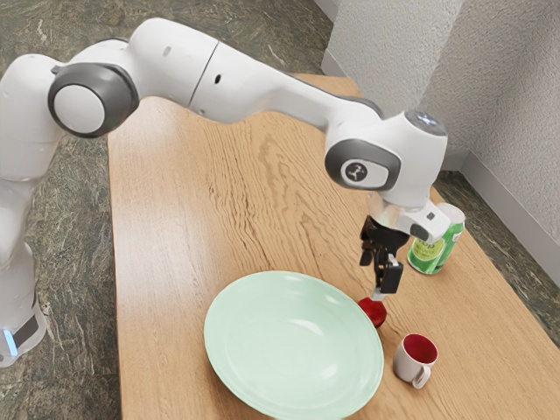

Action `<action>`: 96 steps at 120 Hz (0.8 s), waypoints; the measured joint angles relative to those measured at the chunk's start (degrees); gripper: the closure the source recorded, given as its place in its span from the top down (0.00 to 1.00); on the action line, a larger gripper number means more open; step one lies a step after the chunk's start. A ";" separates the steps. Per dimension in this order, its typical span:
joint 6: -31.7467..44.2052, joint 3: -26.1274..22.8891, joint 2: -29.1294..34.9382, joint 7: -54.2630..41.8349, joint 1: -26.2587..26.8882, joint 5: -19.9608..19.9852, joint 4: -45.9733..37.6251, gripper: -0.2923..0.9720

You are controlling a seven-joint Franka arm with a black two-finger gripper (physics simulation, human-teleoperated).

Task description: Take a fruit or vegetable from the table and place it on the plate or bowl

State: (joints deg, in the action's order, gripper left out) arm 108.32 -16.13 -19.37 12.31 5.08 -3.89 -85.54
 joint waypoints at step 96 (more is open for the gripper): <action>1.83 0.48 -4.32 2.94 2.02 -0.31 4.28 0.77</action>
State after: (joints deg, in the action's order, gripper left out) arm 110.15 -15.65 -23.69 15.25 7.10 -4.20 -81.26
